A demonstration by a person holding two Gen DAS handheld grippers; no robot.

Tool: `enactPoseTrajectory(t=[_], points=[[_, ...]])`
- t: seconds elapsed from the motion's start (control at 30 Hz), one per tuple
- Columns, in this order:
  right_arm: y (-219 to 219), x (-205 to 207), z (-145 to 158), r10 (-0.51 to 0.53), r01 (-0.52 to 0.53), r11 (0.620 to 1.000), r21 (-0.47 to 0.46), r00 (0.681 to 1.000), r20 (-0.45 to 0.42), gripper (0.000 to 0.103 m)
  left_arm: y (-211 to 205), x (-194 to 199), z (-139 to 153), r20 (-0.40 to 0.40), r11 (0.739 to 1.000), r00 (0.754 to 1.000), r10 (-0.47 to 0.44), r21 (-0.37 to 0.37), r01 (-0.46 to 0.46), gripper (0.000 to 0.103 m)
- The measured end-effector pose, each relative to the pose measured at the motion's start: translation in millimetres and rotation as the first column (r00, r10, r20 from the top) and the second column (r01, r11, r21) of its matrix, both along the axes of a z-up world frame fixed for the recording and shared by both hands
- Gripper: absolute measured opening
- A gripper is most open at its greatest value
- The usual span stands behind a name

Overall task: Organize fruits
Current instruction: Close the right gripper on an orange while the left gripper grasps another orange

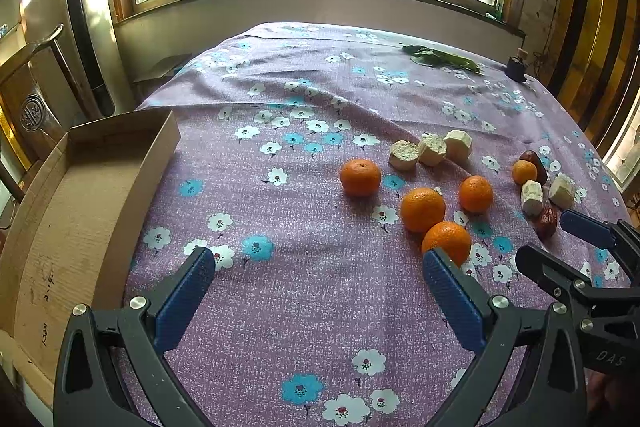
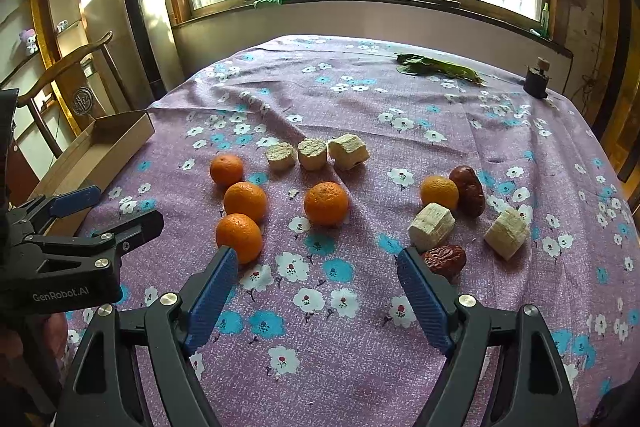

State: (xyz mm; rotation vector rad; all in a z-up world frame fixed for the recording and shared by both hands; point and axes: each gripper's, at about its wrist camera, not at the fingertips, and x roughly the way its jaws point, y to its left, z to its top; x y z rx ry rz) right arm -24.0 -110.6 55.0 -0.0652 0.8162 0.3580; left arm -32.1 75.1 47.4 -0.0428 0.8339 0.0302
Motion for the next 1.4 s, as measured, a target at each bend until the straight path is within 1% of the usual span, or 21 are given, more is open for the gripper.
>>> enactPoseTrajectory(t=[0.07, 0.27, 0.37, 0.43, 0.6, 0.7, 0.83, 0.87, 0.9, 0.93, 1.07, 1.17, 1.3, 1.4], points=[[0.8, -0.3, -0.6, 0.003, -0.003, 1.000, -0.002, 1.000, -0.002, 0.085, -0.6, 0.4, -0.7, -0.003, 1.000, 1.000, -0.004, 0.000, 0.004, 0.103], [3.7, 0.5, -2.4, 0.026, -0.026, 1.000, 0.011, 1.000, -0.014, 0.076, 1.5, 0.5, -2.2, -0.011, 1.000, 1.000, -0.019, -0.015, 0.019, 0.103], [6.4, 1.4, -5.0, 0.044, -0.044, 0.999, 0.013, 0.999, -0.030, 0.069, 4.7, -0.4, -2.9, -0.017, 1.000, 1.000, -0.025, -0.017, 0.025, 0.103], [9.6, 2.1, -8.0, 0.062, -0.062, 0.998, 0.013, 0.997, -0.043, 0.062, 7.9, -1.7, -2.5, -0.019, 0.999, 0.999, -0.033, -0.014, 0.033, 0.103], [21.4, 7.1, -15.3, 0.102, -0.101, 0.995, 0.019, 0.992, -0.068, 0.058, 19.2, -3.7, -2.7, -0.028, 0.999, 0.999, -0.032, -0.016, 0.032, 0.103], [32.9, 12.4, -17.7, 0.138, -0.135, 0.990, 0.038, 0.987, -0.084, 0.058, 24.8, -1.9, -4.7, -0.040, 0.999, 0.999, -0.021, -0.025, 0.020, 0.103], [54.4, 21.1, -22.9, 0.188, -0.187, 0.982, 0.011, 0.977, -0.099, 0.057, 26.8, 2.2, -7.0, -0.053, 0.999, 0.998, -0.015, -0.032, 0.013, 0.103], [58.6, 24.2, -26.0, 0.195, -0.195, 0.981, 0.008, 0.975, -0.107, 0.054, 26.5, 3.8, -7.2, -0.056, 0.999, 0.998, -0.014, -0.034, 0.012, 0.103], [61.9, 27.4, -29.3, 0.206, -0.206, 0.979, 0.010, 0.971, -0.121, 0.040, 25.7, 5.4, -7.5, -0.059, 0.999, 0.998, -0.014, -0.036, 0.012, 0.103], [63.6, 29.3, -32.3, 0.211, -0.211, 0.977, 0.011, 0.969, -0.130, 0.037, 24.0, 7.2, -7.7, -0.063, 0.999, 0.998, -0.017, -0.040, 0.014, 0.103], [52.8, 28.2, -29.0, 0.204, -0.199, 0.979, 0.052, 0.971, -0.121, 0.036, 13.9, 13.9, -7.3, -0.070, 0.999, 0.997, -0.038, -0.036, 0.036, 0.103], [33.4, 26.2, -21.8, 0.167, -0.161, 0.985, 0.065, 0.980, -0.104, 0.036, 1.5, 21.4, -5.9, -0.070, 0.997, 0.995, -0.067, -0.044, 0.064, 0.103], [4.7, 25.5, -19.0, 0.104, -0.097, 0.993, 0.071, 0.989, -0.107, 0.036, -19.2, 35.8, -6.3, -0.073, 0.994, 0.992, -0.105, -0.035, 0.103, 0.103], [-13.1, 25.5, -19.1, 0.071, -0.062, 0.995, 0.080, 0.991, -0.116, 0.036, -34.3, 49.0, -12.4, -0.099, 0.990, 0.985, -0.140, -0.043, 0.136, 0.103]])
